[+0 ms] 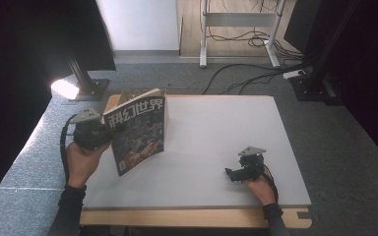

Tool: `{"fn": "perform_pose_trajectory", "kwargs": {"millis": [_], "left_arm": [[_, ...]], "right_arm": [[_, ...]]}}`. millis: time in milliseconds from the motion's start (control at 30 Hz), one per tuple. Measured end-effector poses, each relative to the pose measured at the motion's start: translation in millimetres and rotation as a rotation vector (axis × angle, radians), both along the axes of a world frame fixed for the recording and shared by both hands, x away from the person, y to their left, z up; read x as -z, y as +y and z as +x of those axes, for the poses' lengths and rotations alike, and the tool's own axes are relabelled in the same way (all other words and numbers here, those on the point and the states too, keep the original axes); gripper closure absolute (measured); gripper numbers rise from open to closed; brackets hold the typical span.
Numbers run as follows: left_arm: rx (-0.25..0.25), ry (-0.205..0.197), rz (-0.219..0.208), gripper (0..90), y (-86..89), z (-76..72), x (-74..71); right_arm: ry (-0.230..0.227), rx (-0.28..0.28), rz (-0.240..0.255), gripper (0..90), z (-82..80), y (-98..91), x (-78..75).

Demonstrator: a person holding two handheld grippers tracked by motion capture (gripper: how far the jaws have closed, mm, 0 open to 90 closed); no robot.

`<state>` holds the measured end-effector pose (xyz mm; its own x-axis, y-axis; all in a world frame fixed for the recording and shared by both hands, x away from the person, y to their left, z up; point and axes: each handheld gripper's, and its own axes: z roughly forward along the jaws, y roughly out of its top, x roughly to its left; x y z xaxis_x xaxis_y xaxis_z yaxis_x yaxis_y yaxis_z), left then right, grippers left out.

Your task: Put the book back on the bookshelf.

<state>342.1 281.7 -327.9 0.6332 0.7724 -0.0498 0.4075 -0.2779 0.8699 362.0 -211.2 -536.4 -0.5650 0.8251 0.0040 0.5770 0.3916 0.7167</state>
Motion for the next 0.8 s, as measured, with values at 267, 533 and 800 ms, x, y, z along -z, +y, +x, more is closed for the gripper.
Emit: {"fn": "perform_pose_trajectory", "kwargs": {"millis": [267, 533, 800], "left_arm": [[-0.097, 0.004, 0.008, 82.7, 31.9, -4.8, -5.7], [-0.192, 0.009, -0.003, 82.7, 50.5, 8.3, -5.4], [-0.238, 0.021, -0.005, 82.7, 43.7, 35.0, 0.8]], "right_arm": [[-0.002, -0.001, 0.0, 0.0, -0.1, -0.1, 0.4], [0.0, 0.0, 0.001, 0.0, -0.2, 0.0, 0.5], [0.0, 0.0, 0.001, 0.0, -0.1, 0.0, 0.5]]}}
